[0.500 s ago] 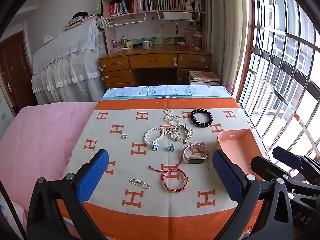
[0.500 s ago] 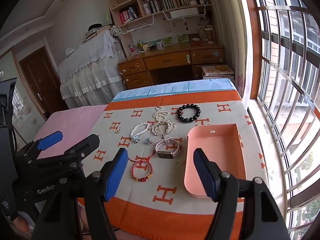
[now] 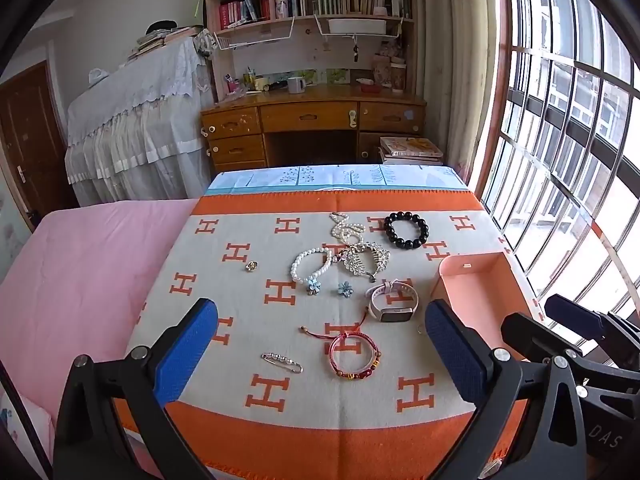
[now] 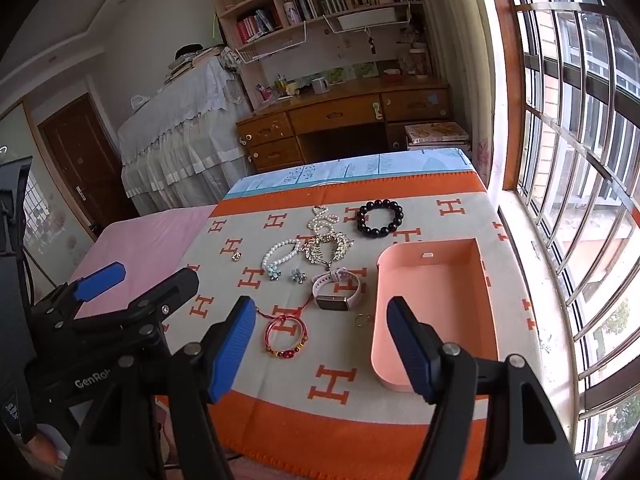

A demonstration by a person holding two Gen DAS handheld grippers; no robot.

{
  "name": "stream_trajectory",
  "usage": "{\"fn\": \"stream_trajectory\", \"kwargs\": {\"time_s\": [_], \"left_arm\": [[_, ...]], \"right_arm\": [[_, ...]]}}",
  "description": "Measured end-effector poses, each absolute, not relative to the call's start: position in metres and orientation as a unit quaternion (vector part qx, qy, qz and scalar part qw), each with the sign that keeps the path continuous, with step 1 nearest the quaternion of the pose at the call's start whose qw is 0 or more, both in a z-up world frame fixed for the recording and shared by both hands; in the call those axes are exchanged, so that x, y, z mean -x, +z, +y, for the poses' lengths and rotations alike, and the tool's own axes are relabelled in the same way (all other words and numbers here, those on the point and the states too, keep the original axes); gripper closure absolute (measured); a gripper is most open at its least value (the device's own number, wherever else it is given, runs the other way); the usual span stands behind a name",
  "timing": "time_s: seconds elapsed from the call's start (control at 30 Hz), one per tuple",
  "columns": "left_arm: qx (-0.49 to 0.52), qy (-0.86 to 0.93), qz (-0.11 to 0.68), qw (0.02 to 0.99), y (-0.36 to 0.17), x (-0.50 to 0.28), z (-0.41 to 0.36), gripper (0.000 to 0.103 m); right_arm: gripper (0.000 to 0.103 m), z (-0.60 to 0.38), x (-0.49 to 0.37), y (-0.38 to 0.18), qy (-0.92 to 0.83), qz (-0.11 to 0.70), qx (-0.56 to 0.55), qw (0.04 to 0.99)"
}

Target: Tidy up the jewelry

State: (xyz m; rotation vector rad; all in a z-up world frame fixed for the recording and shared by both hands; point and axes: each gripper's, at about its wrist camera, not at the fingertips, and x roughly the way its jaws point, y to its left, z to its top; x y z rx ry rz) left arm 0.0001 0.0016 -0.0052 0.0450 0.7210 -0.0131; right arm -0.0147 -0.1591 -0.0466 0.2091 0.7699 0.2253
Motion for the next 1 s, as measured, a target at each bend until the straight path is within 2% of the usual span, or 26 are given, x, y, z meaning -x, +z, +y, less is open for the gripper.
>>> {"fn": "stream_trajectory", "kwargs": {"time_s": [1.0], "left_arm": [[-0.017,-0.004,0.365,0.931,-0.020,0.008,0.009,0.001]], "right_arm": [[0.034,-0.150,0.014,-0.058,0.112,0.383,-0.107,0.911]]}}
